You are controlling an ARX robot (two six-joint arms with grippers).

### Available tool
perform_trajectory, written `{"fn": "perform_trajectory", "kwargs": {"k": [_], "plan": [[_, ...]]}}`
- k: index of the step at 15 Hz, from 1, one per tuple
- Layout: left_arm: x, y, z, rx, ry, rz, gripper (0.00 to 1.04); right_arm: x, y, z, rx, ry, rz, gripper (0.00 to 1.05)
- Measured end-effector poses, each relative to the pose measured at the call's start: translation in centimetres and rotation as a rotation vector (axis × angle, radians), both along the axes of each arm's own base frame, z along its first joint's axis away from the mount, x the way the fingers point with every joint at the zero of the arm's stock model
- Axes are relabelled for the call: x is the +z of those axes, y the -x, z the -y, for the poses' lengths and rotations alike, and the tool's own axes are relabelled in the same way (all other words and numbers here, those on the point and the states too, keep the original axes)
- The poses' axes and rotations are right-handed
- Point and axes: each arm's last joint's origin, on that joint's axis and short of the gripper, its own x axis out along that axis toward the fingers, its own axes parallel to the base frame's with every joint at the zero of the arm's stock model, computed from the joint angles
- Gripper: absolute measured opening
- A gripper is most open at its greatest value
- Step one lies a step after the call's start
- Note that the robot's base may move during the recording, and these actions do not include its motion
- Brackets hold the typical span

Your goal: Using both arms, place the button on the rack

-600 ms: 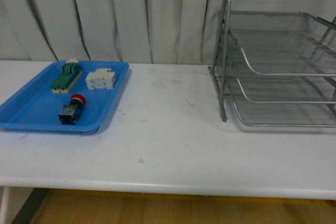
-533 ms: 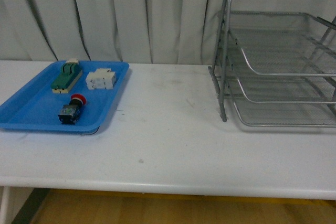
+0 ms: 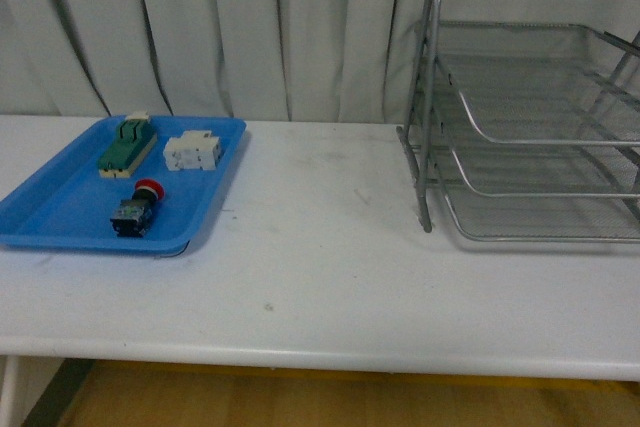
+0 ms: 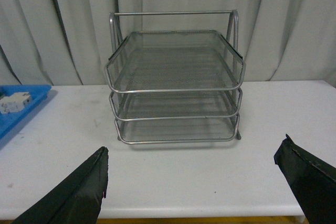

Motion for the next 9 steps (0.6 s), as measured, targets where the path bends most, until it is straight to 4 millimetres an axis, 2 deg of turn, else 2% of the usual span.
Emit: {"fn": "perform_trajectory", "kwargs": {"k": [9], "plan": [[0.0,0.0,0.0,0.0,0.0,0.0,0.98,-0.15,0.0,0.01,0.001,-0.011,-0.029,0.98]]}}
